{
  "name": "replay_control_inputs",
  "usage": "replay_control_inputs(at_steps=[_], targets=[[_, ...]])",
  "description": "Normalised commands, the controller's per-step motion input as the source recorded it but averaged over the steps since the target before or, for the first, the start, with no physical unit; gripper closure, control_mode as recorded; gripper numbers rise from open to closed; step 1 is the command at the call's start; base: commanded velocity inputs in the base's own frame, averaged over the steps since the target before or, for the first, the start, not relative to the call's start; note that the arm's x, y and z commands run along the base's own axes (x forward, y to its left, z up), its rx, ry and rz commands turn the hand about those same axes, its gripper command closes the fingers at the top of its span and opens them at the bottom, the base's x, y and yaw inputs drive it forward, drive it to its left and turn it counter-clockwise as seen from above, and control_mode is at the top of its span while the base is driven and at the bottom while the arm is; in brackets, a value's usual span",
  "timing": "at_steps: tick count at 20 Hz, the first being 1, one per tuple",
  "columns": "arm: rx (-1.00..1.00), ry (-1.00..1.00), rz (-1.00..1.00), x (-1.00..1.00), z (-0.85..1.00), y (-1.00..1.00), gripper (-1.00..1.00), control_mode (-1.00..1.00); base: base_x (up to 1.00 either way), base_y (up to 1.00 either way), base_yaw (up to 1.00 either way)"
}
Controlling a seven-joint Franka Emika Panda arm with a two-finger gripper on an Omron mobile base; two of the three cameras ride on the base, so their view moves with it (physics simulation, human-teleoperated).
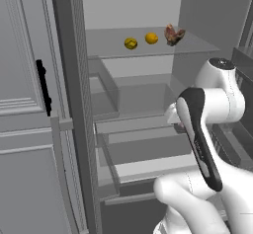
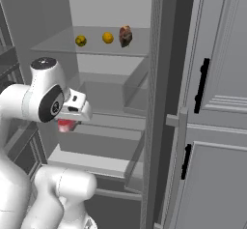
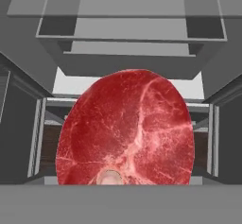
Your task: Place one lemon and one steak in each tupperware on the nearby counter, to pack two identical lunches.
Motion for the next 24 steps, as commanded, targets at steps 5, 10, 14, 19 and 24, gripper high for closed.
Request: replay_control_inputs(at_steps=[5,10,14,19,24], targets=[[0.0,-0.01,-0.01,-0.25,0.0,0.0,1.0,-1.0,0.0,0.0,0.0],[0.0,0.0,0.0,-0.12,0.0,0.0,1.0,1.0,-0.77,0.0,-0.01],[0.0,0.0,0.0,0.0,0.0,0.0,1.0,1.0,-1.0,0.0,-0.04],[0.0,0.0,0.0,0.0,0.0,0.0,1.0,1.0,-1.0,0.0,-0.03],[0.0,0.0,0.0,0.0,0.0,0.0,1.0,1.0,-0.59,0.42,0.6]])
